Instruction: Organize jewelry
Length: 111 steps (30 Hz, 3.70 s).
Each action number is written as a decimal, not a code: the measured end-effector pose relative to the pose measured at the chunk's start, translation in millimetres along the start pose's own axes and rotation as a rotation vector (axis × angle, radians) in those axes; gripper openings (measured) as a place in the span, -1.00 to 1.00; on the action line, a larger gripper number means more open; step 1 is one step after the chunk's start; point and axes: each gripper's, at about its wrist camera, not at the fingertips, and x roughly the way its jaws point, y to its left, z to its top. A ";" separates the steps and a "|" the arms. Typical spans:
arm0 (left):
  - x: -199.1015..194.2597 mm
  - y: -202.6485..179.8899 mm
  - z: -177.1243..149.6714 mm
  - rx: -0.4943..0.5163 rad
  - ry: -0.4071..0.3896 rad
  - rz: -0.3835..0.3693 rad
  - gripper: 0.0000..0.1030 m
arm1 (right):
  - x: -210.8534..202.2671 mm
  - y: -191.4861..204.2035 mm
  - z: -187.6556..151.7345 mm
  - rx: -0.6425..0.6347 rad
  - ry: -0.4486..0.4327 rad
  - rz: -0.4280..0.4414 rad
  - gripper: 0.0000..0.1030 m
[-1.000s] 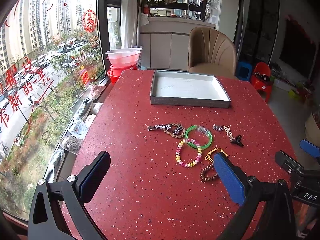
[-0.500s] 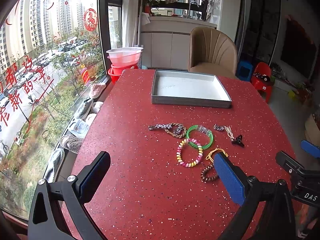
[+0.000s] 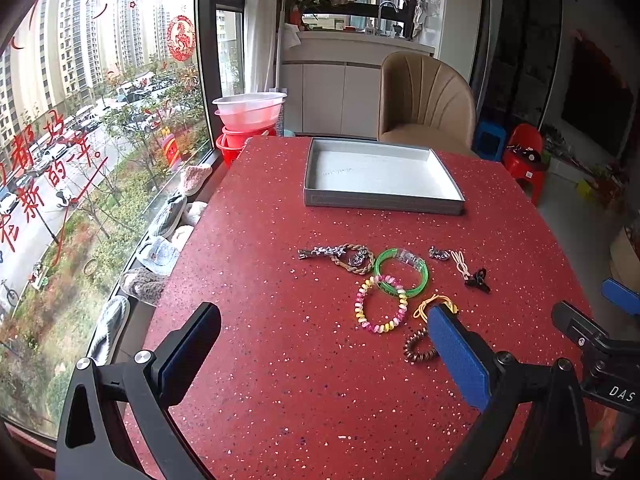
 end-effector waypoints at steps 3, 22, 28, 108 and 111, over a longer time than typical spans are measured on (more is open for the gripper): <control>0.3 0.5 -0.6 0.001 0.001 -0.001 1.00 | 0.0 1.0 -0.2 0.000 0.002 -0.002 1.00; 4.0 2.7 -3.6 0.007 0.039 -0.014 1.00 | 6.0 3.0 2.4 -0.005 0.046 -0.008 1.00; 21.2 9.4 -1.2 0.037 0.156 -0.069 1.00 | 20.6 -3.3 11.8 0.082 0.157 0.068 1.00; 276.4 -14.4 182.5 -0.003 0.269 -0.121 -0.48 | 302.0 -37.8 192.6 0.239 0.406 0.276 -0.27; 297.9 -17.4 188.6 0.006 0.285 -0.096 -0.48 | 315.9 -40.5 196.8 0.232 0.420 0.273 -0.27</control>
